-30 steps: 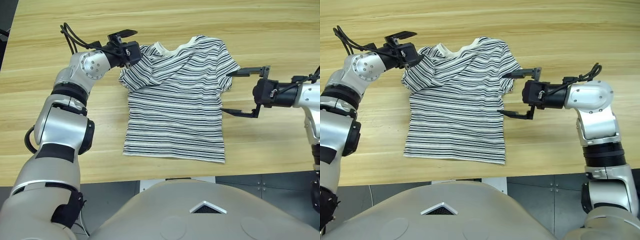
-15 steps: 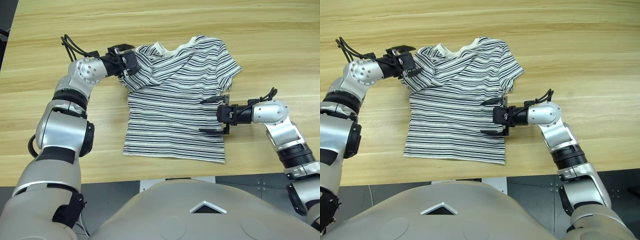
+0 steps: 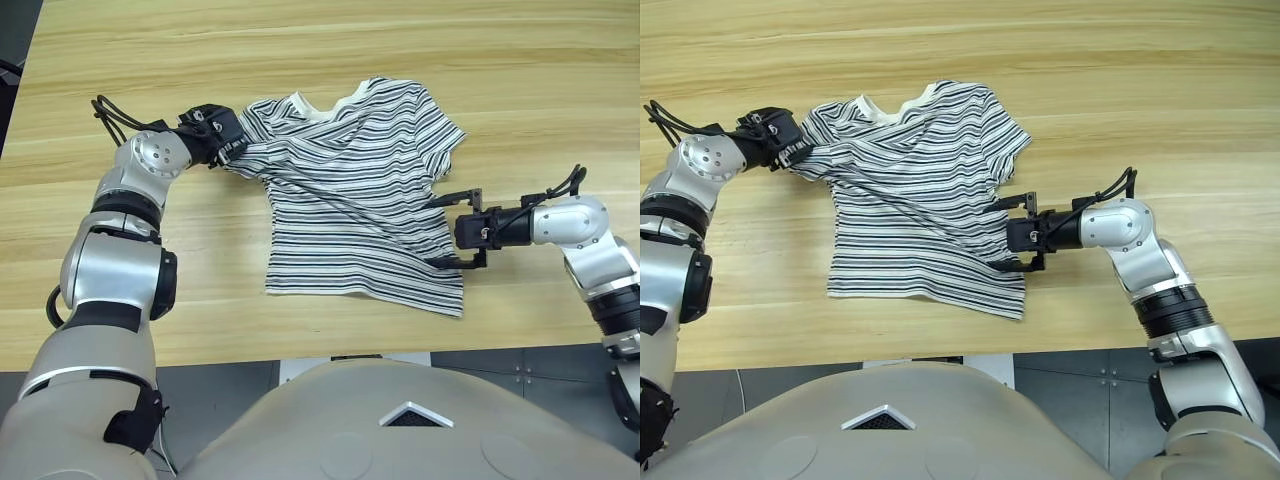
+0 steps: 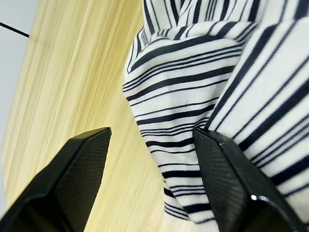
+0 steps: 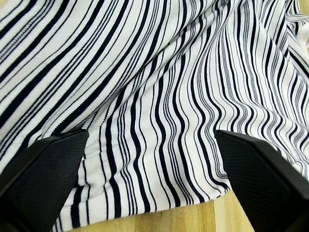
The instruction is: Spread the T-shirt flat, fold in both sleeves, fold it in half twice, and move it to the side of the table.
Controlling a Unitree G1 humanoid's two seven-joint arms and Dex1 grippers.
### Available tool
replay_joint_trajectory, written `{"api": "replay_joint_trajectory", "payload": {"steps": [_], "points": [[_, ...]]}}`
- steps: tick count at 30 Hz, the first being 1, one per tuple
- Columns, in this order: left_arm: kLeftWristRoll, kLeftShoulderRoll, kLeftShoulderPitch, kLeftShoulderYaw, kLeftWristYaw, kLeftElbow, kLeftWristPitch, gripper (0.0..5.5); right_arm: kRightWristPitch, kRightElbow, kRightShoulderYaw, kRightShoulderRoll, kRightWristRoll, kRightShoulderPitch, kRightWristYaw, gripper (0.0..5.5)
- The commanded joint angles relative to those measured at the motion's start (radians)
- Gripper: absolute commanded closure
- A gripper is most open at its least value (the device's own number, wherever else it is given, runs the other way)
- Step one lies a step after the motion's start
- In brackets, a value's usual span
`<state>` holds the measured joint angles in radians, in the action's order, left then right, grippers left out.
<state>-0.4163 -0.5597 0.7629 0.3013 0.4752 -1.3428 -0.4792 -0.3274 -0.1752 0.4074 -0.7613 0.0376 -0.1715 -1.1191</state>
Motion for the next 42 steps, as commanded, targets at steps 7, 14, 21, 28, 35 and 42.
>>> {"api": "replay_joint_trajectory", "payload": {"steps": [7, 14, 21, 28, 35, 42], "points": [[-0.025, -0.069, 0.056, -0.041, -0.233, -0.012, 0.069, 2.36, 0.064, -0.035, 0.084, -0.067, 0.094, 0.084, -0.063, 0.69], [0.006, -0.083, 0.102, -0.095, -0.317, -0.014, 0.080, 2.36, 0.034, -0.030, 0.078, -0.035, 0.067, 0.075, -0.038, 0.69], [-0.007, 0.020, 0.117, -0.055, -0.233, 0.073, -0.193, 2.36, 0.074, 0.130, -0.068, 0.061, -0.277, 0.046, -0.063, 0.69], [-0.035, 0.095, -0.067, 0.109, -0.043, 0.398, -0.454, 2.36, 0.129, 0.179, -0.168, 0.053, -0.369, -0.004, -0.095, 0.69], [0.242, 0.016, -0.259, -0.086, 0.118, 0.771, 0.012, 2.36, 0.096, 0.105, -0.248, 0.073, -0.355, -0.051, -0.063, 0.69], [0.675, -0.072, -0.488, -0.358, 0.199, 1.223, 0.855, 2.36, 0.025, -0.002, -0.275, 0.112, -0.316, -0.072, -0.018, 0.69]]}}
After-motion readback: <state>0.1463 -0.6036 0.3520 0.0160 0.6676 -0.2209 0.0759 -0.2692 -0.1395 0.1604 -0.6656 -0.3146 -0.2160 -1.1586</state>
